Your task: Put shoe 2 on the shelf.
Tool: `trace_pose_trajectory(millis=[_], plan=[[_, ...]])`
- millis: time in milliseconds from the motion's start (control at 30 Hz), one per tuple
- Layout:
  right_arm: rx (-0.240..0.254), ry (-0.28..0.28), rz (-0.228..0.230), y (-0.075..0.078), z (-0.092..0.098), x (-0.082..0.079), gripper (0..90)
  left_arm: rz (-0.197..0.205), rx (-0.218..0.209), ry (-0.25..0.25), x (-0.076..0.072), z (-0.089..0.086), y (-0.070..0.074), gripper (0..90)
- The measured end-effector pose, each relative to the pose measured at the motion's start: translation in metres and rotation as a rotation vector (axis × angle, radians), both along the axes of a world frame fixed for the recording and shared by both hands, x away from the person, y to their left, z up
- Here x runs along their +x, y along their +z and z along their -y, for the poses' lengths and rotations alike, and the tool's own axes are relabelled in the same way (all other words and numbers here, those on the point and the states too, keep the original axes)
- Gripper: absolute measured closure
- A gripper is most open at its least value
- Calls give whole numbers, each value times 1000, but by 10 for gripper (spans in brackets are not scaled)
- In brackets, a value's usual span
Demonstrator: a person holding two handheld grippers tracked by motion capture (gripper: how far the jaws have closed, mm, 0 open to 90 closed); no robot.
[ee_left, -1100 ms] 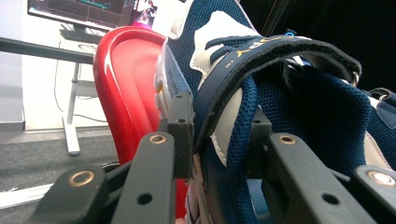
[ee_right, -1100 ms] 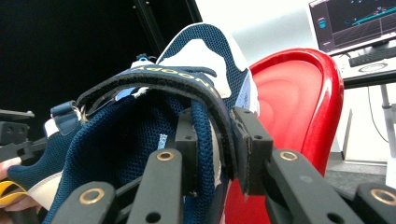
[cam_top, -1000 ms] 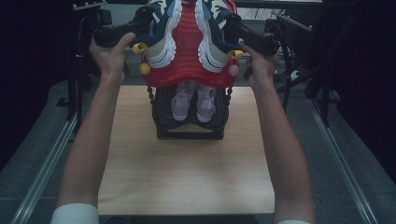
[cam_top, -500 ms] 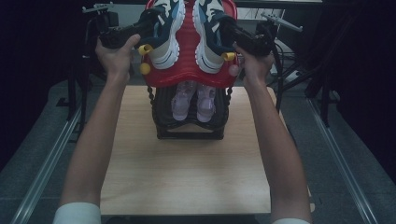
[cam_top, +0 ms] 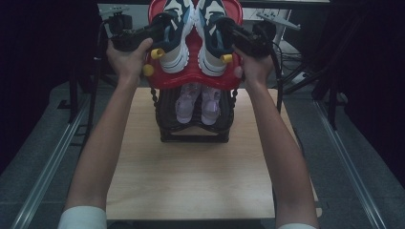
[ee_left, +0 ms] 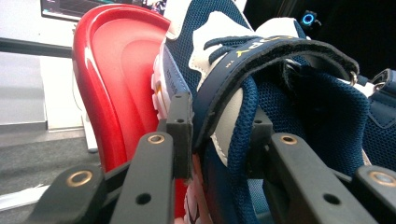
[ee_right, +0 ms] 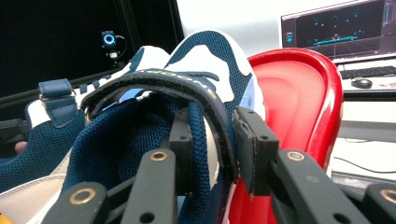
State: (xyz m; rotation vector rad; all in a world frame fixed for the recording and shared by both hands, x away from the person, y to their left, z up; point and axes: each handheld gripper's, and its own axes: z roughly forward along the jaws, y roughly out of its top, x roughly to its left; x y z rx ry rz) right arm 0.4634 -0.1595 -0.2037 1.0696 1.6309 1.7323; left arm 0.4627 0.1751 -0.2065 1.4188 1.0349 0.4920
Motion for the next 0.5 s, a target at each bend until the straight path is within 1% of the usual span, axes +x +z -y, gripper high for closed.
trace_pose_trajectory(millis=[100,233,400,500], plan=[[-12,-5,9,0,-3,0,675,4,3,6,-1,1,0,699],[-13,-4,10,0,-4,1,660,7,2,8,-1,3,-1,681],[-13,1,10,-1,-7,3,629,7,-3,4,-1,7,-2,646],[-31,-3,13,-2,-10,3,610,9,-7,-7,0,10,-2,608]])
